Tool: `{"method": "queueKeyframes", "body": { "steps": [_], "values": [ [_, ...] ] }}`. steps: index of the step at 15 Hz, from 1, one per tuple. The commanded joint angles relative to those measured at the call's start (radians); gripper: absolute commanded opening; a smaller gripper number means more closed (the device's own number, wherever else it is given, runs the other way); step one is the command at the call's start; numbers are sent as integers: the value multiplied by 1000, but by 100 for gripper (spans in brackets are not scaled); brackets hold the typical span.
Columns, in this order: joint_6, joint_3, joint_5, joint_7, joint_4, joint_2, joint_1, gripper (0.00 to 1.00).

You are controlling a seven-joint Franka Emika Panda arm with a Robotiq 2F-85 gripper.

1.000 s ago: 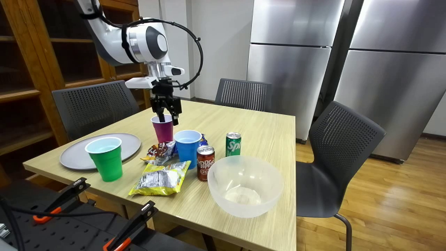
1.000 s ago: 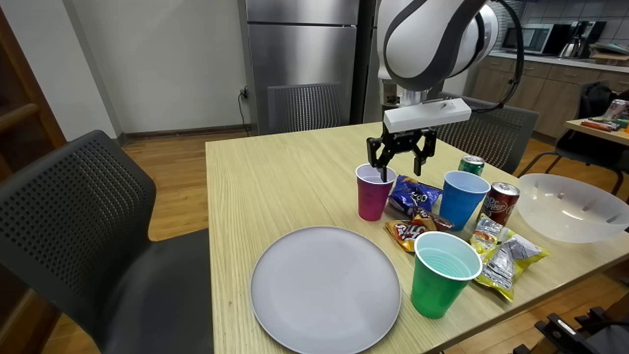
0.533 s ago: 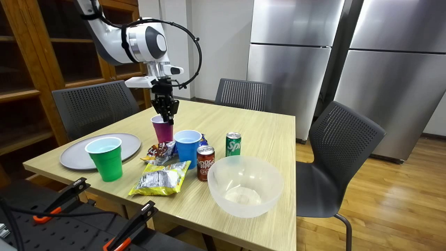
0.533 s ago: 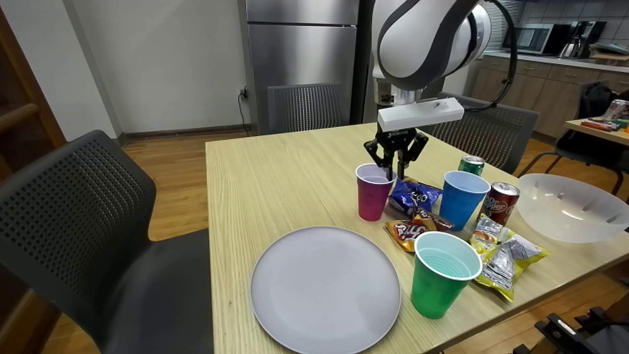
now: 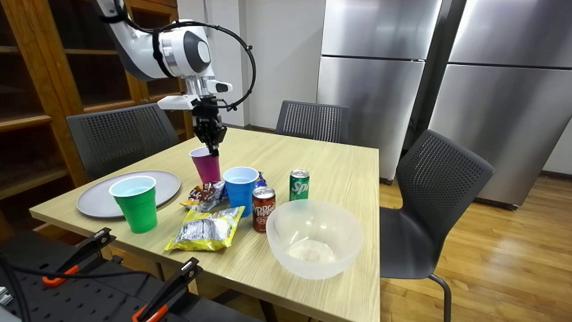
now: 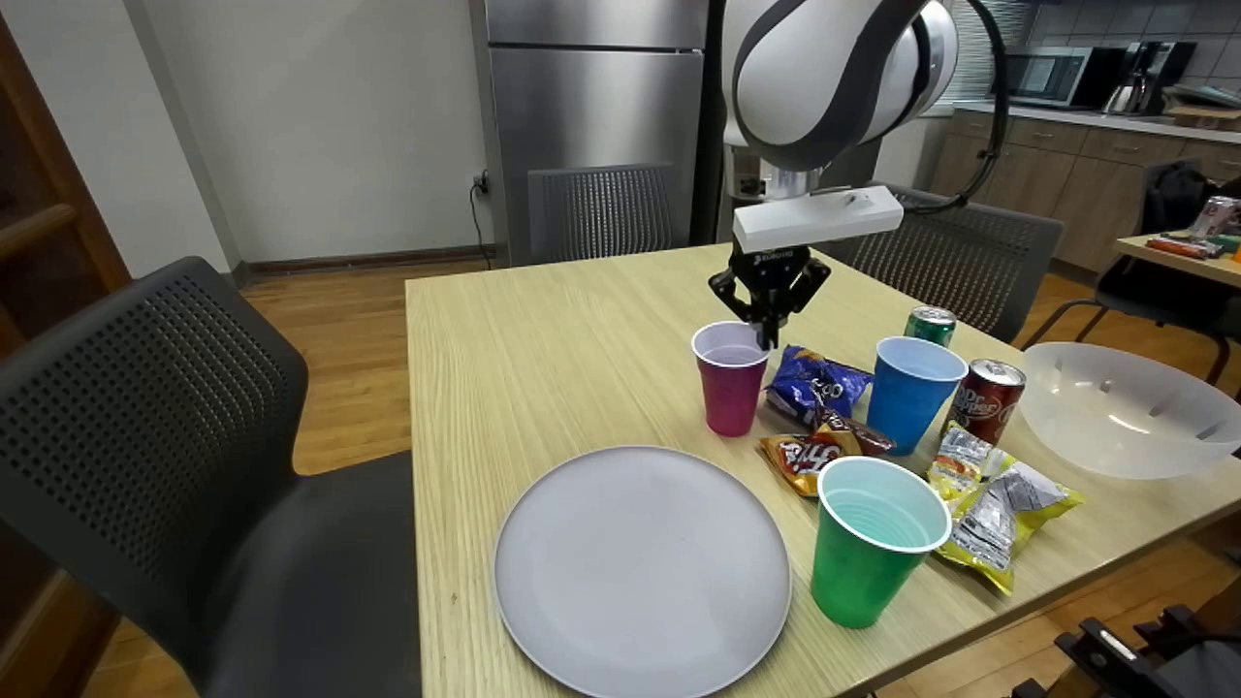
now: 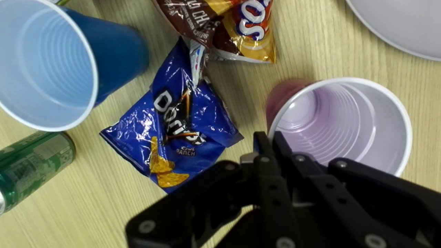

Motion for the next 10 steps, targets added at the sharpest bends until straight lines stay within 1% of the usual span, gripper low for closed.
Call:
{"method": "queueKeyframes", "body": {
  "steps": [1, 10],
  "values": [
    [-32, -13, 1, 31, -1, -16, 21, 1],
    [-17, -7, -10, 50, -40, -95, 36, 1]
  ]
}}
